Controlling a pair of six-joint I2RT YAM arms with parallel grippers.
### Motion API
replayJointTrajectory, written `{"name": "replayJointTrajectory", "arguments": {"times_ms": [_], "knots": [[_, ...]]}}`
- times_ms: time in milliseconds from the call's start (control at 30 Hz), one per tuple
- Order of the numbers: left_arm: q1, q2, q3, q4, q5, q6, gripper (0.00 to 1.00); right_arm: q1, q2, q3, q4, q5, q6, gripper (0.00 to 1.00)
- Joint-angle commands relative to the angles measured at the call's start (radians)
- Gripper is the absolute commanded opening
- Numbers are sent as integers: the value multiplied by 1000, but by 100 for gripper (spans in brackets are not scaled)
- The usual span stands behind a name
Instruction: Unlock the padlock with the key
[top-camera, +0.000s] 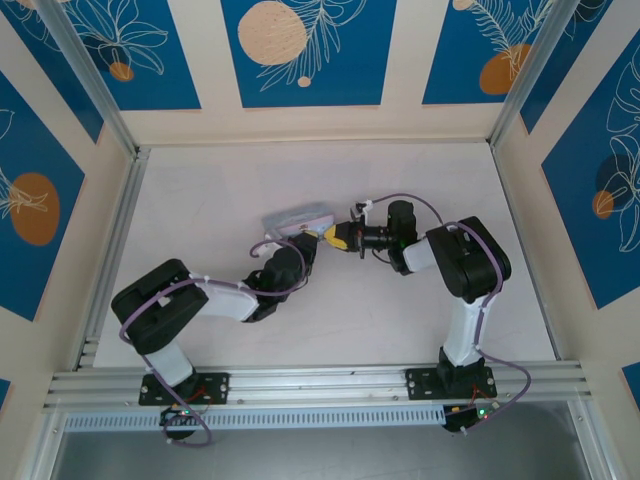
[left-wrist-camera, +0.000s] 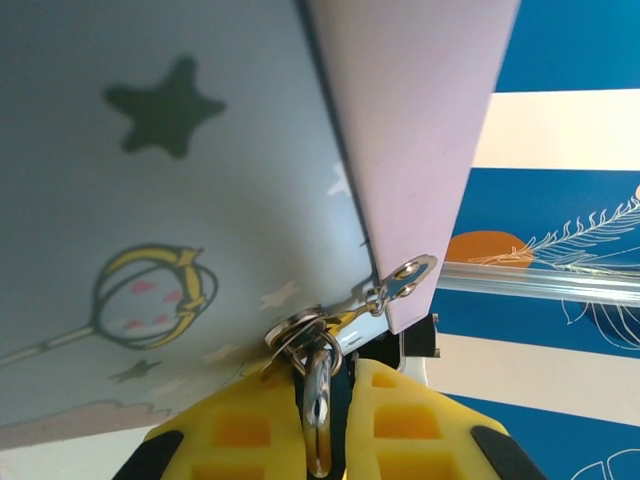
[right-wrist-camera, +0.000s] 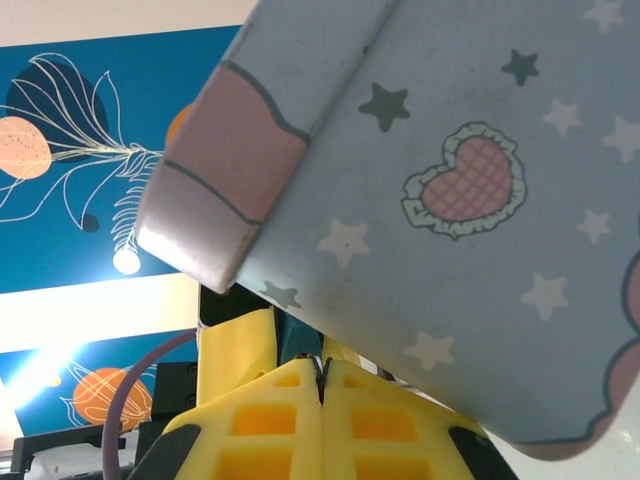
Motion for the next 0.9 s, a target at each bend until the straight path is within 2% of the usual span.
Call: {"name": "replayJointTrajectory", "arguments": {"times_ms": [0,167,433,633,867], "knots": [[-46,22,36,137,238,16,0,81,2,80,48,-80,-3,0],[-46,27,36,142,244,15,0,101,-1,109,-46,-80,-65,0],[-46,27,27,140,248,18,0,90,21,88,61,-74,26,0],[-46,34,34,132,265,24,0,113,-69,130,-229,-75,-176,0],[-46,40,28,130,265,19,0,119,-74,146,-250,-72,-181,0]]}}
